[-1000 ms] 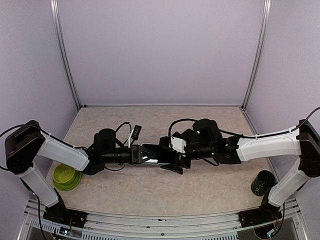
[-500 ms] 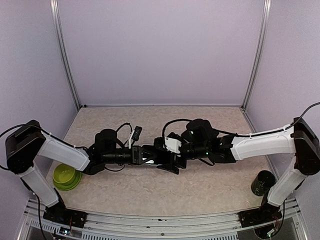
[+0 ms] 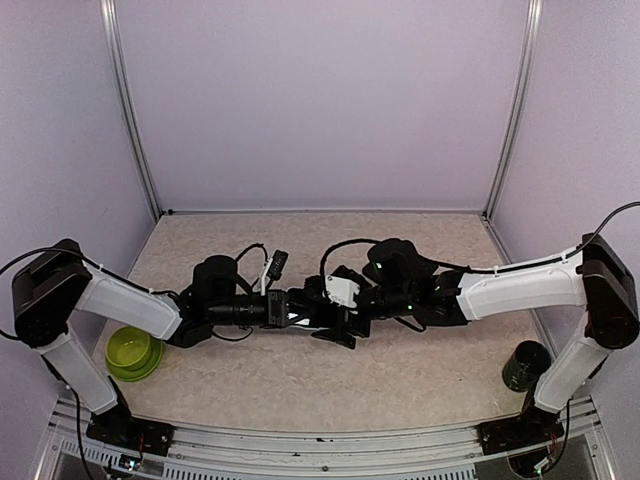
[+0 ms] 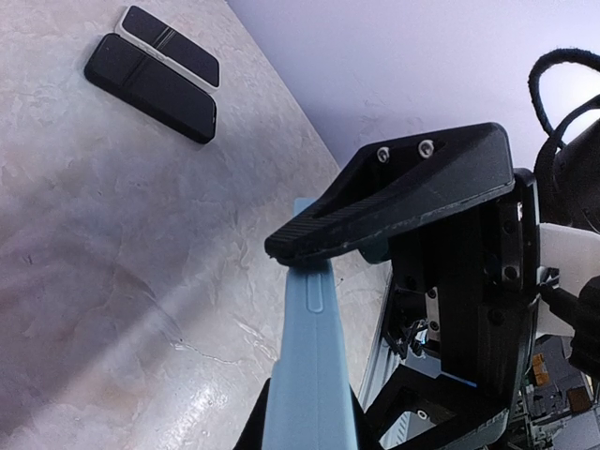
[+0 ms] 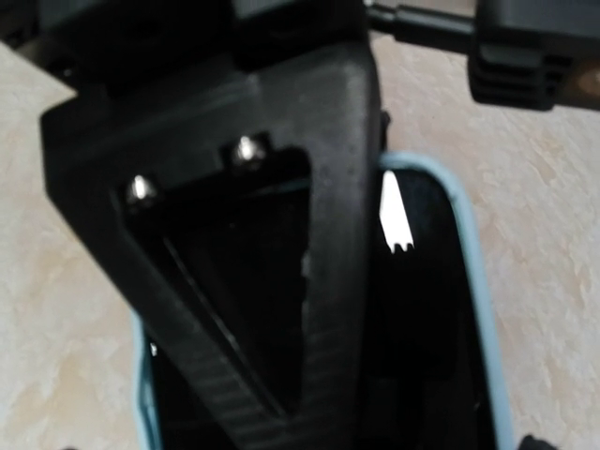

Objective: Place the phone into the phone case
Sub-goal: Press the phone onto the phone case.

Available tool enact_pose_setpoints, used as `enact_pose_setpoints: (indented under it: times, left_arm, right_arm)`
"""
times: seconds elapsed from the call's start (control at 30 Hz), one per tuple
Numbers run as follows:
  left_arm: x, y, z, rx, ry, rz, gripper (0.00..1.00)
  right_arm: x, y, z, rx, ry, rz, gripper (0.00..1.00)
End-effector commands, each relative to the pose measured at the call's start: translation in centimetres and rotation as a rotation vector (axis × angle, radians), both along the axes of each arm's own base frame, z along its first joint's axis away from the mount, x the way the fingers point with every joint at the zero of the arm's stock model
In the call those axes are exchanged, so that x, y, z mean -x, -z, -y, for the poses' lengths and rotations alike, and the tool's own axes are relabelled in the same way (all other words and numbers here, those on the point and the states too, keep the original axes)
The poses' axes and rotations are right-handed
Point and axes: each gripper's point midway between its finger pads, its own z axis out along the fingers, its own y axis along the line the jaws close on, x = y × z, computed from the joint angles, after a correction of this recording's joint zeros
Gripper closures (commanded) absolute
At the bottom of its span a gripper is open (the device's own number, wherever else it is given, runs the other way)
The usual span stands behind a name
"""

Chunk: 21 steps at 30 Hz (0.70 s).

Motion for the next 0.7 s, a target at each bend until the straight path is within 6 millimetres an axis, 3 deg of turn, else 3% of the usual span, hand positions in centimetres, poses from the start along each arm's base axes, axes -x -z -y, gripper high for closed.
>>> enact_pose_setpoints:
  times: [0.0, 0.67]
  left_arm:
    - [-0.8, -3.1, 1.2, 0.068, 0.003, 0.089, 1.0]
    - [-2.2, -3.3, 1.6, 0.034, -0.065, 0.045, 1.0]
  right_arm:
    - [0.9, 0.1, -0.7, 0.006, -0.033, -0.039, 0.0]
    - [1.3, 0.8, -0.6, 0.029, -0.031, -0.045, 0.0]
